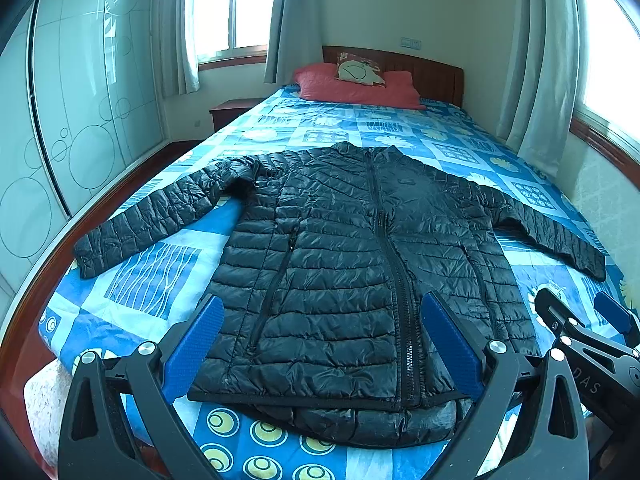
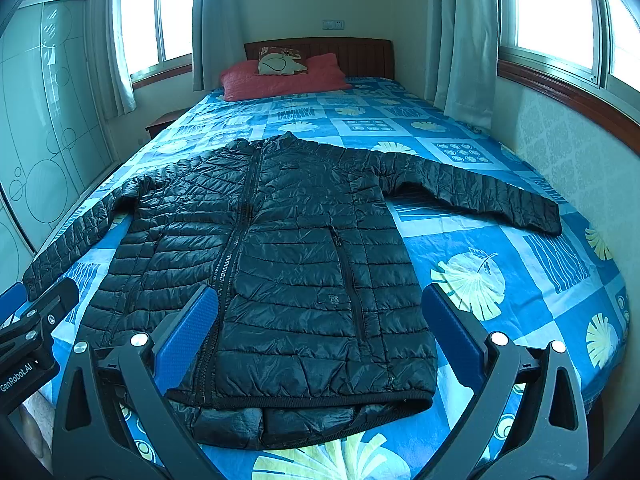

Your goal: Fold large clothes

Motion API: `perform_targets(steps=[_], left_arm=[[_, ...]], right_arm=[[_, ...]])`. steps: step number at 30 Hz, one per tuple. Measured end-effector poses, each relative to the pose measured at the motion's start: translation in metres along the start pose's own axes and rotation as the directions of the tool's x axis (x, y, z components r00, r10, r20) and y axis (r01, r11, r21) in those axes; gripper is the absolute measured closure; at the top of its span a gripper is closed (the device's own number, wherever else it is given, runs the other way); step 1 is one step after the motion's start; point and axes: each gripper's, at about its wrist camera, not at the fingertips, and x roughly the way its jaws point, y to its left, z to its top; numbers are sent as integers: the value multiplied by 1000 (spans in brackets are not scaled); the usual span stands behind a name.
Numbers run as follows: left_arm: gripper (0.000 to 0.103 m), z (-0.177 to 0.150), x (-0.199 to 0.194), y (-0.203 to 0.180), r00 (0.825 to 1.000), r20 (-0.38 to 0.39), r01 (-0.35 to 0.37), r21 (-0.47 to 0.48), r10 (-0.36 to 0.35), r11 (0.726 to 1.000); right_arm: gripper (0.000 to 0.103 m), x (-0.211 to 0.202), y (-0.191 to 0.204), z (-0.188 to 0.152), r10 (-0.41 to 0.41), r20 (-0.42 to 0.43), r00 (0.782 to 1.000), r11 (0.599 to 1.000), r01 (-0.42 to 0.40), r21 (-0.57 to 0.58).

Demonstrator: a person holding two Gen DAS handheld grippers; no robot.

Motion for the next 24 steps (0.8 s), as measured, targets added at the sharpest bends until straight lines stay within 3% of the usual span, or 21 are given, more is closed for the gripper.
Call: perform_targets(steps=[24], left_arm=[[5, -1, 2, 2, 1000, -8, -1, 0, 1, 1000]], right_arm=[[2, 1, 2, -2, 0, -1, 1000, 1000, 0, -1]])
